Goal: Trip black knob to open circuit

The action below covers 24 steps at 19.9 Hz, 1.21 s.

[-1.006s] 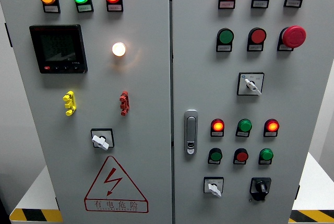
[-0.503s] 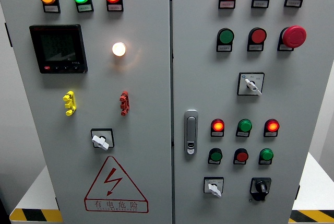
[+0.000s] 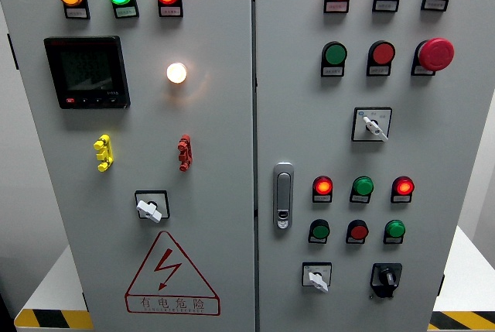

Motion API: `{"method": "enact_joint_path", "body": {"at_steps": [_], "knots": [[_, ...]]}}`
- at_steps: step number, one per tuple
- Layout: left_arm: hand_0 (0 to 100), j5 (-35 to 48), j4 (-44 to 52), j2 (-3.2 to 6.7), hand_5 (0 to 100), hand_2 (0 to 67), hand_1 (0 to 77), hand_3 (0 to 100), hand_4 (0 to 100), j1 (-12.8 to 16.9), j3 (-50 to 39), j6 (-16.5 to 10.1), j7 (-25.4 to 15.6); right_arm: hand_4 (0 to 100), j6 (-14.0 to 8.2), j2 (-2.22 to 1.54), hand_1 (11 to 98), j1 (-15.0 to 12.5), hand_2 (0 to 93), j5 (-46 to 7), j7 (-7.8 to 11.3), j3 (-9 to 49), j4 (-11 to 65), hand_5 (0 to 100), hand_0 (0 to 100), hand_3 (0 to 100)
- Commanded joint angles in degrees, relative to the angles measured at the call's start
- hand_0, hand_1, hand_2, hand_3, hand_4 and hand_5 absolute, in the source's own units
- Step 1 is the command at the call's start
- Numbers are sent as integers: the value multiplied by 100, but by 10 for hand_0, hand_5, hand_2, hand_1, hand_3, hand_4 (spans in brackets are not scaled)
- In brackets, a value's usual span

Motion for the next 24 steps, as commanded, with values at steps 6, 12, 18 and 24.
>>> {"method": "enact_joint_path", "body": {"at_steps": [6, 12, 18, 24], "knots": [[0, 0, 0, 0, 86, 195, 0, 262, 99, -1, 0, 0, 0, 7, 137, 9, 355, 6, 6, -236, 26, 341, -174, 117, 798, 70], [0, 0, 0, 0, 85, 195, 0, 262, 99, -1, 0, 0, 0, 5, 366, -17, 351, 15, 5, -585, 35, 1068, -209, 115, 799, 66], [0, 0, 0, 0, 86, 196, 0, 262, 99, -1, 0, 0, 0, 5, 427, 1, 352, 94, 4, -1270, 35, 1998, -218, 115, 794, 67], [0, 0, 0, 0, 86, 196, 0, 262, 99, -1, 0, 0, 0, 8, 559, 9, 354, 314, 2, -3634, 105, 4916, -34, 123, 790, 72]]}}
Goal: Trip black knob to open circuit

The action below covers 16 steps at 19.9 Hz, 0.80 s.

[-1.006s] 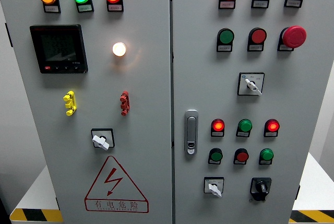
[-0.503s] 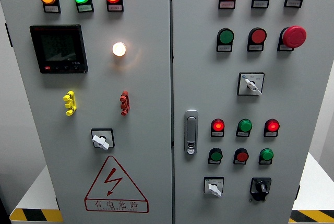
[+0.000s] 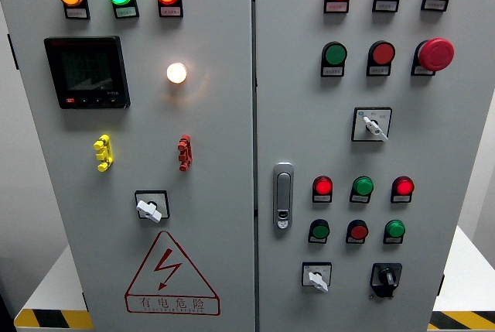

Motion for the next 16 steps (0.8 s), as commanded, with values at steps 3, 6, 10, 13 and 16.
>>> {"method": "enact_joint_path", "body": {"at_steps": [3, 6, 10, 13, 16], "knots": [[0, 0, 0, 0, 86, 196, 0, 262, 99, 6, 0, 0, 0, 16, 100, 13, 363, 51, 1, -1113, 397, 1503, 797, 149, 785, 81], [0, 0, 0, 0, 86, 196, 0, 262, 99, -3, 0, 0, 0, 32, 100, 31, 380, -124, 0, -1150, 442, 1522, 1921, 189, 772, 98], [0, 0, 0, 0, 86, 196, 0, 262, 99, -3, 0, 0, 0, 70, 100, 31, 413, -441, 0, -1089, 714, 1478, 3634, 231, 752, 143], [0, 0, 0, 0, 86, 196, 0, 262, 99, -3, 0, 0, 0, 97, 100, 14, 431, -705, 0, -1071, 697, 1443, 4795, 264, 747, 173], [0, 0, 0, 0, 86, 196, 0, 262, 99, -3, 0, 0, 0, 151, 100, 14, 442, -872, 0, -835, 688, 1320, 5928, 314, 760, 219]]}}
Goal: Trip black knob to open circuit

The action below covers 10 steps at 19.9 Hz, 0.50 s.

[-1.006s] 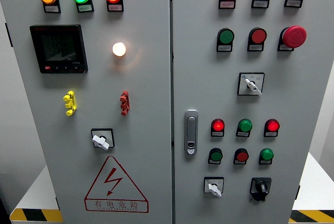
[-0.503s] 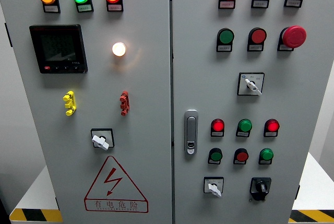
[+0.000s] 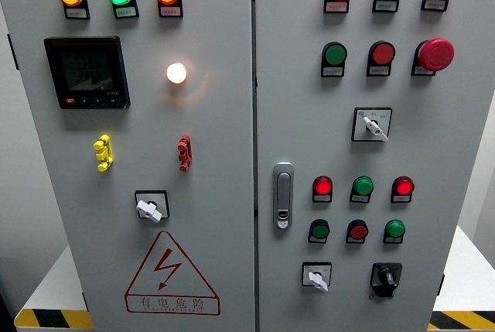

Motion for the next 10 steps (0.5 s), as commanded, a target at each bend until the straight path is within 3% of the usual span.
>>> {"method": "enact_joint_path", "body": {"at_steps": [1, 3, 5, 10], "knots": [[0, 0, 0, 0, 86, 196, 0, 262, 99, 0, 0, 0, 1, 173, -17, -7, 448, -172, 0, 385, -18, -144, 1025, 333, 765, 243], [0, 0, 0, 0, 86, 196, 0, 262, 99, 0, 0, 0, 1, 206, -70, 2, 454, -286, 0, 772, -149, -363, 1816, 356, 777, 276], [0, 0, 0, 0, 86, 196, 0, 262, 99, 0, 0, 0, 1, 247, -149, -16, 463, -374, 0, 949, -351, -426, 2625, 383, 792, 309], [0, 0, 0, 0, 86, 196, 0, 262, 99, 0, 0, 0, 1, 358, -746, 11, 476, -348, 0, 1037, -466, -778, 3902, 449, 819, 391]]}}
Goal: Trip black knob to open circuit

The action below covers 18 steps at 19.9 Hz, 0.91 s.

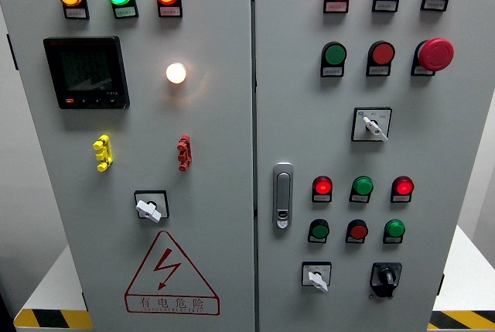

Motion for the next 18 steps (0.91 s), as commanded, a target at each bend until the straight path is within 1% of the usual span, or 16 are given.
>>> {"method": "enact_joint_path", "body": {"at_steps": [1, 2, 3, 4, 5, 6, 7, 8, 9, 10, 11, 12, 14, 15, 17, 18], "knots": [[0, 0, 0, 0, 86, 196, 0, 262, 99, 0, 0, 0, 1, 403, -184, 7, 478, 30, 0, 11, -32, -165, 531, 470, 826, 414], [0, 0, 0, 0, 86, 196, 0, 262, 99, 0, 0, 0, 1, 428, -193, 7, 478, 30, 0, 11, -41, -227, 646, 488, 831, 427], [0, 0, 0, 0, 86, 196, 0, 262, 99, 0, 0, 0, 1, 455, -263, 16, 478, 39, 0, 11, -41, -288, 777, 505, 839, 451], [0, 0, 0, 0, 86, 196, 0, 262, 99, 0, 0, 0, 1, 521, -385, 33, 476, 74, 0, 11, -41, -350, 857, 528, 848, 503], [0, 0, 0, 0, 86, 196, 0, 262, 99, 0, 0, 0, 1, 544, -526, 33, 475, 152, 0, 11, -41, -446, 910, 544, 854, 531], [0, 0, 0, 0, 86, 196, 0, 262, 99, 0, 0, 0, 1, 589, -623, 68, 475, 266, 0, -7, -41, -517, 945, 575, 861, 585], [0, 0, 0, 0, 86, 196, 0, 262, 99, 0, 0, 0, 1, 650, -745, 68, 476, 372, 0, -7, -41, -561, 963, 617, 871, 628], [0, 0, 0, 0, 86, 196, 0, 262, 99, 0, 0, 0, 1, 674, -929, 60, 477, 503, 0, -15, -41, -648, 963, 640, 877, 646], [0, 0, 0, 0, 86, 196, 0, 262, 99, 0, 0, 0, 1, 735, -1079, 68, 478, 627, 0, -33, -41, -736, 963, 709, 887, 684], [0, 0, 0, 0, 86, 196, 0, 262, 99, 0, 0, 0, 1, 769, -1229, 60, 483, 784, 0, -59, -41, -824, 963, 775, 895, 723], [0, 0, 0, 0, 86, 196, 0, 262, 99, 0, 0, 0, 1, 781, -1326, 60, 485, 890, 0, -86, -41, -886, 963, 798, 899, 739], [0, 0, 0, 0, 86, 196, 0, 262, 99, 0, 0, 0, 1, 809, -1353, 68, 490, 970, 0, -95, -41, -887, 963, 862, 905, 783], [0, 0, 0, 0, 86, 196, 0, 262, 99, 0, 0, 0, 1, 842, -1353, 60, 502, 1102, 0, -112, -58, -869, 928, 976, 916, 833], [0, 0, 0, 0, 86, 195, 0, 262, 99, 9, 0, 0, 1, 853, -1353, 68, 506, 1163, 0, -103, -67, -869, 911, 1000, 923, 841], [0, 0, 0, 0, 86, 195, 0, 262, 99, 0, 0, 0, 1, 880, -1353, 60, 517, 1251, 0, -112, -67, -860, 884, 1000, 937, 858], [0, 0, 0, 0, 86, 195, 0, 262, 99, 0, 0, 0, 1, 890, -1353, 68, 522, 1304, 0, -112, -67, -852, 858, 1000, 942, 860]]}}
